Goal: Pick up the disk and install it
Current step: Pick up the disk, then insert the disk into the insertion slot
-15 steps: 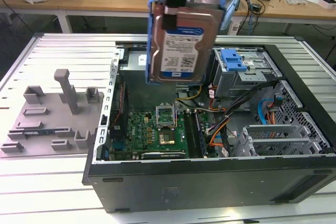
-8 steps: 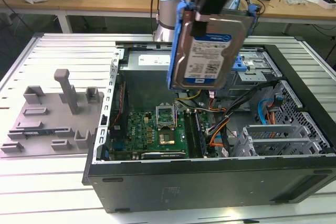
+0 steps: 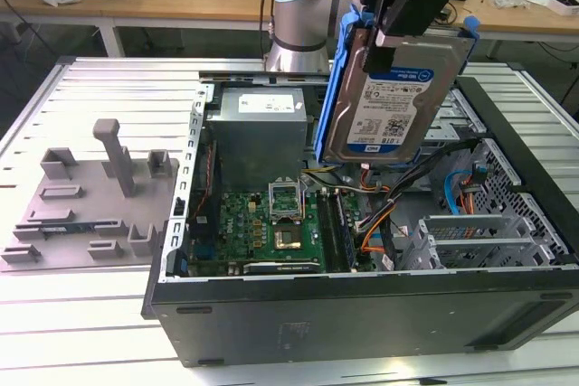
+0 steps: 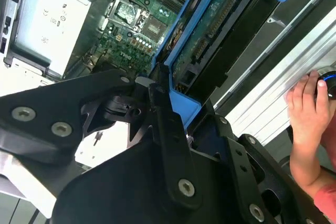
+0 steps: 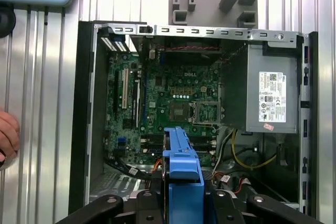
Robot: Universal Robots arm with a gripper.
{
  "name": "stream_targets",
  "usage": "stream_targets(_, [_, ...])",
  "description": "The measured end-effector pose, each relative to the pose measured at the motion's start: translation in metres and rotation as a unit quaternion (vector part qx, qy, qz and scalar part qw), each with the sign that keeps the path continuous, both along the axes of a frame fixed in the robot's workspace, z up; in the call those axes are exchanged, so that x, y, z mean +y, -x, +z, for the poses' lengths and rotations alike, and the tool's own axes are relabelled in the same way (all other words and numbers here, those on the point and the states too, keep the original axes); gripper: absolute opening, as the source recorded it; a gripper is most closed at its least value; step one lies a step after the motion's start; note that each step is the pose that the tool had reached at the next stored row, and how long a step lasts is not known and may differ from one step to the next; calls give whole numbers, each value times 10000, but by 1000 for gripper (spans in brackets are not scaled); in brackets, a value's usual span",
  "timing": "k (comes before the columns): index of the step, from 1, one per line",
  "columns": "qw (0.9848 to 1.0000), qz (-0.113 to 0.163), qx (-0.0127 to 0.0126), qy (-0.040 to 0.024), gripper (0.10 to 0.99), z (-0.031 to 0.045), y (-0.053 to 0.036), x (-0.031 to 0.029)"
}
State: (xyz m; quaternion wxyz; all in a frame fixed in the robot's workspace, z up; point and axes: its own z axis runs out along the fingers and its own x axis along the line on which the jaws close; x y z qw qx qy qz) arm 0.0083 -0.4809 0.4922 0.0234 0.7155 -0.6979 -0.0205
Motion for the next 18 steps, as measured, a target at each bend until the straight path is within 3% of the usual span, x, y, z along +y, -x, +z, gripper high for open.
stream_targets(15, [10000, 1, -6, -3, 369, -11, -3, 1])
stream_targets(16, [10000, 1, -31, -35, 369, -11, 8, 1])
stream_targets(17, [9999, 1, -110, -83, 369, -11, 24, -2])
stream_targets(18, [9998, 1, -163, -116, 369, -11, 34, -4])
